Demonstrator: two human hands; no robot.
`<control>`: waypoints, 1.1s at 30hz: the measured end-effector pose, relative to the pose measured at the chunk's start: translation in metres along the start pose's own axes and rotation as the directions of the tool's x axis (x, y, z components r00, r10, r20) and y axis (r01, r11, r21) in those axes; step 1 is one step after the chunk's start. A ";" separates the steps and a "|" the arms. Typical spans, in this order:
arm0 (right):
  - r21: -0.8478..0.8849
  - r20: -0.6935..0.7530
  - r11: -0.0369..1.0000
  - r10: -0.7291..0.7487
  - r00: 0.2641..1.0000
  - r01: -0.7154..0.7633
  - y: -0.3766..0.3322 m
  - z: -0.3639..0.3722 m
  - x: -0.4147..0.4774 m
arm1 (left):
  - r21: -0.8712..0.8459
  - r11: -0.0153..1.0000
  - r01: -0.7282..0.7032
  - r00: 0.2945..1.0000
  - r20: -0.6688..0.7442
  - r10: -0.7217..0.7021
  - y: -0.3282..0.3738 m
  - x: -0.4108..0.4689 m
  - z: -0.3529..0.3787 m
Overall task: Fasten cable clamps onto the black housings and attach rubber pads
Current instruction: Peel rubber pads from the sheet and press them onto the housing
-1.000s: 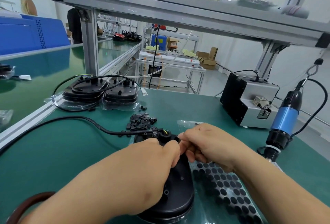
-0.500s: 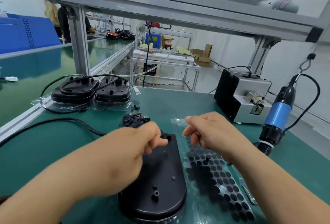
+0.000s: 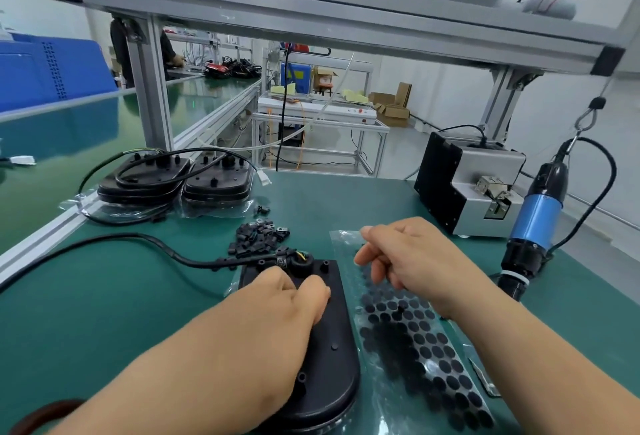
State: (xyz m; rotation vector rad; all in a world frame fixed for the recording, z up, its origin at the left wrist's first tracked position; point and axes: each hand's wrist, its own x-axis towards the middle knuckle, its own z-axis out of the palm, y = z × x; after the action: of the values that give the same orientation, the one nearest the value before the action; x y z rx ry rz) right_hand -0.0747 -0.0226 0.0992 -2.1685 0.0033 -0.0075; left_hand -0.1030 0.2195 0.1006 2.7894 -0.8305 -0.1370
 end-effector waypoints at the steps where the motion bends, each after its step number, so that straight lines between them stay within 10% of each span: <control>1: 0.001 0.001 1.000 -0.003 1.000 0.003 0.000 0.000 0.000 | 0.105 0.994 -0.027 0.999 -0.031 0.030 0.052 0.000 0.031; 8: 0.036 -0.041 0.999 -0.001 0.999 0.002 0.000 -0.002 0.004 | 0.113 0.994 -0.017 0.981 -0.191 0.038 0.043 0.007 0.038; 14: 0.108 -0.132 0.994 0.014 0.991 0.000 0.008 -0.014 0.011 | -0.393 0.918 0.051 0.836 -0.487 -0.255 -0.036 0.018 -0.010; 17: 0.123 -0.150 0.992 0.007 0.989 0.011 0.012 -0.016 0.014 | -0.225 0.808 0.545 0.657 -0.485 -0.578 -0.120 0.011 -0.024; 19: 0.124 -0.149 0.992 0.009 0.989 0.009 0.013 -0.017 0.015 | 0.030 0.680 0.733 0.660 -0.278 -0.698 -0.156 0.001 -0.014; 33: 0.173 -0.145 0.981 -0.057 0.988 0.082 0.011 -0.018 0.018 | 0.163 0.679 0.716 0.697 -0.237 -0.677 -0.216 -0.038 -0.022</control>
State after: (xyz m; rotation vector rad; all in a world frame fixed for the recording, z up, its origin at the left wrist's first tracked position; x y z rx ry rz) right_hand -0.0569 -0.0437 0.1007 -1.9835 0.0062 -0.1925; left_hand -0.0171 0.4202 0.0699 3.1386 0.3392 0.0744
